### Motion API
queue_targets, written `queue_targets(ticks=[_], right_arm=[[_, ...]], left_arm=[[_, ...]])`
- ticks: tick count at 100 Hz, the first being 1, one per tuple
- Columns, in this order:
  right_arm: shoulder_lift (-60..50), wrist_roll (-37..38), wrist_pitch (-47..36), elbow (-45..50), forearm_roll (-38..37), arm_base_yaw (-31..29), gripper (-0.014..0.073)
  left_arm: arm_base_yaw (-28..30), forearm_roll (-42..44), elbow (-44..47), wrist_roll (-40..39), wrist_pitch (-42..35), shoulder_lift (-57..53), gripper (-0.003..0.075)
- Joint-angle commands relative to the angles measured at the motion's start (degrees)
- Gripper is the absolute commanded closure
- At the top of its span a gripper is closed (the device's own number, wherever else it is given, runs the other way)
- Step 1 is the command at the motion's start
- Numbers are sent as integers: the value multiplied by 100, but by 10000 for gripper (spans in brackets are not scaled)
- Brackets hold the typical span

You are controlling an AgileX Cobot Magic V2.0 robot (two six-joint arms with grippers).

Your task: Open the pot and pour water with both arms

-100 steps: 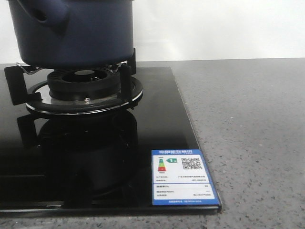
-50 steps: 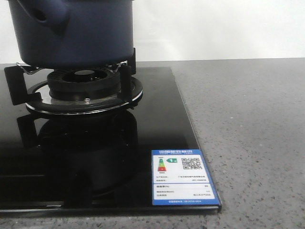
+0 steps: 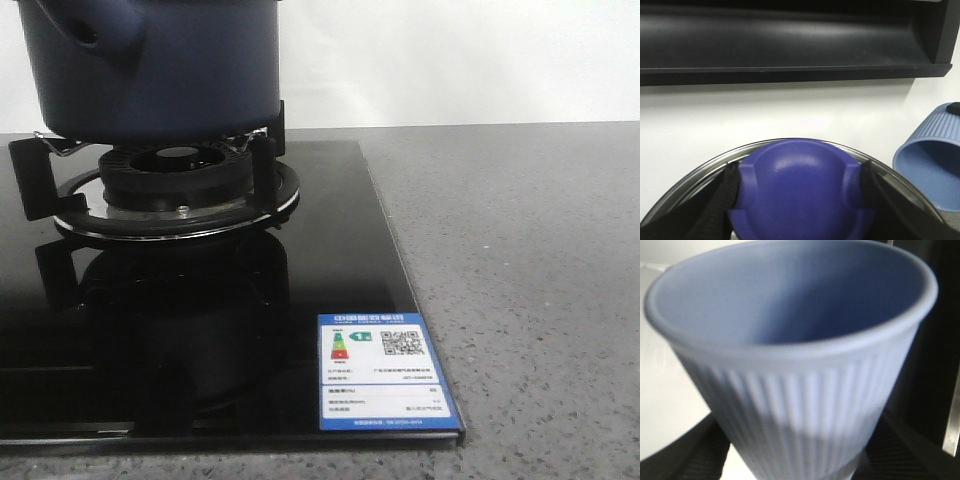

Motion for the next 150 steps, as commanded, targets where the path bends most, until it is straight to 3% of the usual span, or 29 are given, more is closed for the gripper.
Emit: queue_targets(ticks=[1, 43, 57, 74, 96, 113, 150], right_arm=[[-265, -7, 82, -207, -257, 23, 226], [-265, 329, 160, -207, -104, 23, 226], [-265, 1274, 483, -207, 8, 23, 226], [-335, 3324, 701, -207, 103, -104, 226], [-793, 3964, 640, -7, 1196, -522, 226], [-1531, 4075, 26, 840, 1893, -1089, 226], [-3078, 5911, -2166, 3141, 1954, -2800, 226]], left_arm=[[14, 8, -210, -20, -540, -76, 348], [14, 8, -210, -20, -540, -76, 348], [14, 8, -210, -20, -540, -76, 348], [14, 8, -210, -20, -540, -76, 348], [14, 61, -210, -20, -540, -76, 348], [14, 146, -210, -20, -540, -76, 348], [14, 146, -210, -20, -586, -76, 348]])
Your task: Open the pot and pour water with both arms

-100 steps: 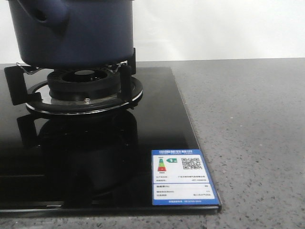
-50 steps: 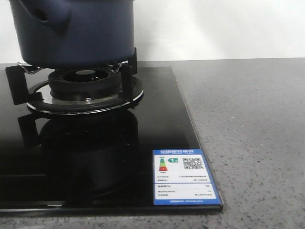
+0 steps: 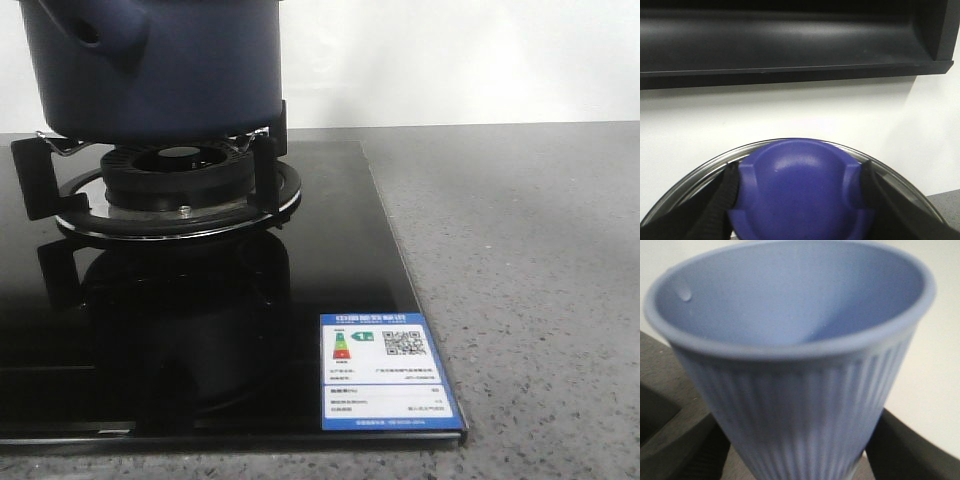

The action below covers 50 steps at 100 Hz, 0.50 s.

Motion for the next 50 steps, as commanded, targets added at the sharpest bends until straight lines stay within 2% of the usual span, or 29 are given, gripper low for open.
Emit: queue_targets(ticks=[1, 19, 32, 50], right_arm=[[-382, 422, -758, 305, -124, -410, 226], [-720, 489, -1766, 1219, -35, -1212, 226], [-769, 489, -2850, 1705, 113, -1722, 226], [-747, 166, -3896, 2392, 909, -2582, 226]], left_arm=[[14, 16, -210, -20, -586, -76, 348], [14, 16, -210, -20, -586, -76, 348], [14, 16, -210, -20, -586, -76, 348], [14, 16, -210, -20, -586, -76, 348]])
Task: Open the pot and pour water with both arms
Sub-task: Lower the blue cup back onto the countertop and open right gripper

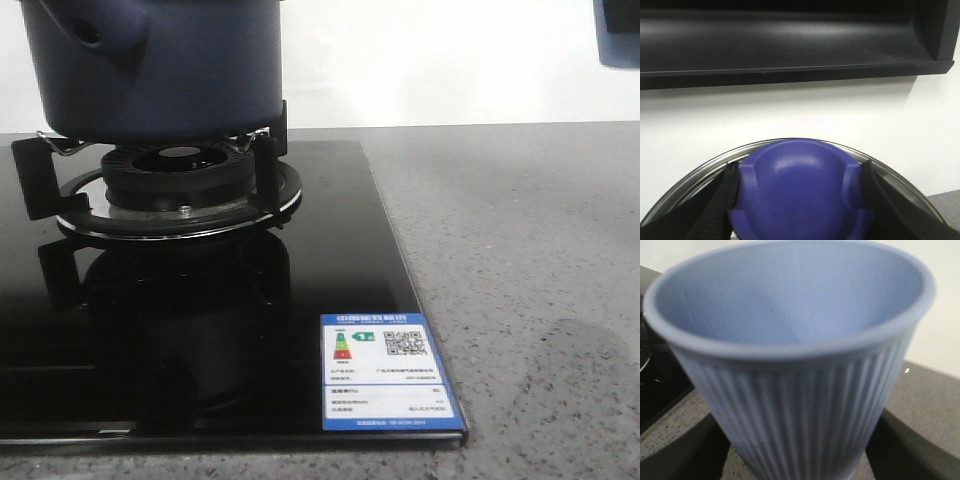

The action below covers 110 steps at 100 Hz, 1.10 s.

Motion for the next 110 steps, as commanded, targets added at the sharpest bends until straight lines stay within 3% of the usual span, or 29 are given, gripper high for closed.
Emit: queue_targets(ticks=[1, 19, 58, 110], right_arm=[[-101, -268, -625, 127, 548, -448, 226], [-56, -1350, -921, 532, 1400, -737, 226], [1156, -2022, -1839, 560, 2169, -737, 226], [2031, -2602, -2335, 560, 2452, -737, 226]], left_arm=[[14, 14, -210, -20, -586, -76, 348], [14, 14, -210, -20, -586, -76, 348], [14, 14, -210, -20, -586, -76, 348], [14, 14, -210, -20, -540, -76, 348]])
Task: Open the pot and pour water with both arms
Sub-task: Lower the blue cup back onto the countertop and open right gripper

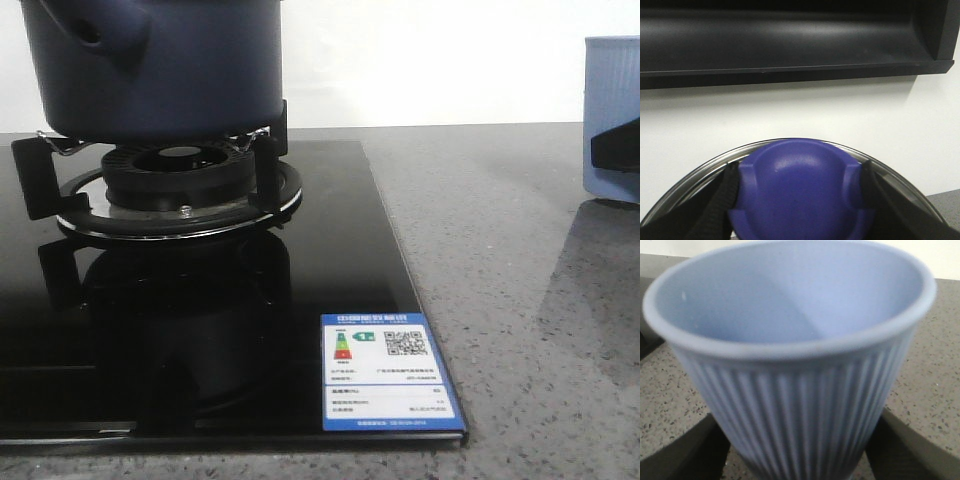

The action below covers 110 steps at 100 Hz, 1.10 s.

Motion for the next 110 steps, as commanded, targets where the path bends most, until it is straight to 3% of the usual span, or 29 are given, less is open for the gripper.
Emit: queue_targets(ticks=[1, 110], right_arm=[[-100, -156, -496, -146, 219, -30, 226], [-100, -164, 27, -146, 231, -30, 211]], left_arm=[[14, 14, -210, -20, -540, -76, 348], [14, 14, -210, -20, -540, -67, 348]])
